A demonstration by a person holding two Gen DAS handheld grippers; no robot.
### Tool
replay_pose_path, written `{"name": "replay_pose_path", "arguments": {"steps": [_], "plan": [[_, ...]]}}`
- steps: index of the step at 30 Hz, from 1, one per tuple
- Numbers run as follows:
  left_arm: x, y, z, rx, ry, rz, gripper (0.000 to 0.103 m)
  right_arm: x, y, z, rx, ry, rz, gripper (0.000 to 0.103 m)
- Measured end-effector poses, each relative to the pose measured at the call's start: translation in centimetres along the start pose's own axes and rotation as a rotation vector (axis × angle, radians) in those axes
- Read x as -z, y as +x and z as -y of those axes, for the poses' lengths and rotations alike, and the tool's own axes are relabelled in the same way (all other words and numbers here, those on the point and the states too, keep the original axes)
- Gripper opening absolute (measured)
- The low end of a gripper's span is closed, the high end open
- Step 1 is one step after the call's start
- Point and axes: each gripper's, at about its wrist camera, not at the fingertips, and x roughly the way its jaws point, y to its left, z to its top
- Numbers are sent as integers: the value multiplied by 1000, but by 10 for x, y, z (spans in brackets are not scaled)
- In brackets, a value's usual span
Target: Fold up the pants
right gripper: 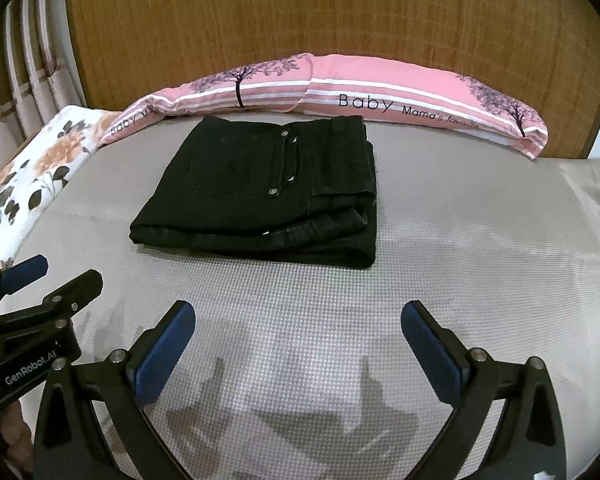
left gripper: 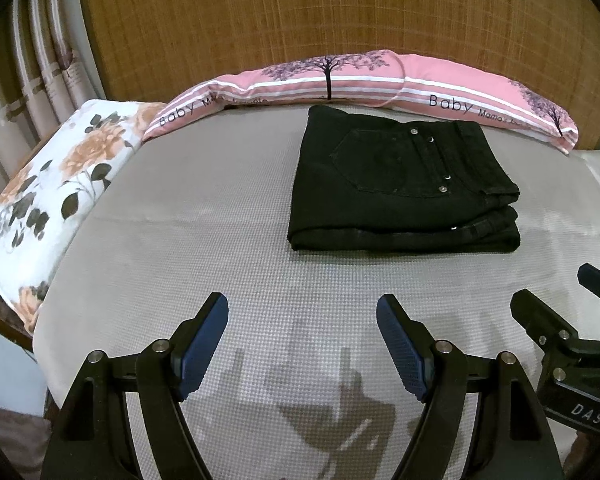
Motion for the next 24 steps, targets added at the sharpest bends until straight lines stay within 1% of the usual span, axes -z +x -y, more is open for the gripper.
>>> {"name": "replay_pose_path", "arguments": {"steps": [15,24], "plan": [[2,4,1,-23,20,23,77,1,4,-2,12,-7,-12,102],[2,7,2,-34,30,16,77,1,7,-2,13,-9,-22,102]]}}
